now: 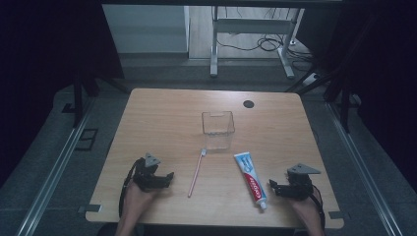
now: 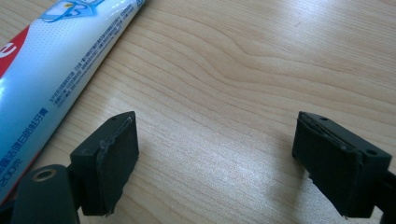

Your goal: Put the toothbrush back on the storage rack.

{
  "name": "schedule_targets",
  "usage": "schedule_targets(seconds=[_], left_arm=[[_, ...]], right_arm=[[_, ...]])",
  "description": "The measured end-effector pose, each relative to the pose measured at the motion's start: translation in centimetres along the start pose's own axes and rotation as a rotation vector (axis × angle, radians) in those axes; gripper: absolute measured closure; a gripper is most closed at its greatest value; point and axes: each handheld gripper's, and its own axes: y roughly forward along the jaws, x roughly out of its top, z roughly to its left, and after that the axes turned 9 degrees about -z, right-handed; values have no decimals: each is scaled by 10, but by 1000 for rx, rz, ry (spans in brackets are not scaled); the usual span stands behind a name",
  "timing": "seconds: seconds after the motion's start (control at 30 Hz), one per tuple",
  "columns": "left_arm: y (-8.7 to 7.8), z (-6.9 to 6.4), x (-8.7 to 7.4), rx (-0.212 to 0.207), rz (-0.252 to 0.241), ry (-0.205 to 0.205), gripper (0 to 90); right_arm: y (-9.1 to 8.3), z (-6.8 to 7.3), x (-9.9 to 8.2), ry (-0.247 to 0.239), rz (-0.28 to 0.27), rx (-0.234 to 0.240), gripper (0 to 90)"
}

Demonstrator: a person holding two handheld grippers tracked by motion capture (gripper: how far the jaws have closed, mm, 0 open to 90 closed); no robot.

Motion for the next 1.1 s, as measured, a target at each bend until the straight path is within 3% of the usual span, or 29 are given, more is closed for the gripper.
schedule_targets(seconds=[0.7,1.03,1.1], left_arm=[[-1,0,0,4,-7,-3,149],[-5,-2,3,10,-12,17,344],[-8,-4,5,-5,-26,19,400]], right_arm=[[0,0,0,-2,2,5,135],[0,0,0,-1,2,5,135],[0,0,0,-1,2,5,135]])
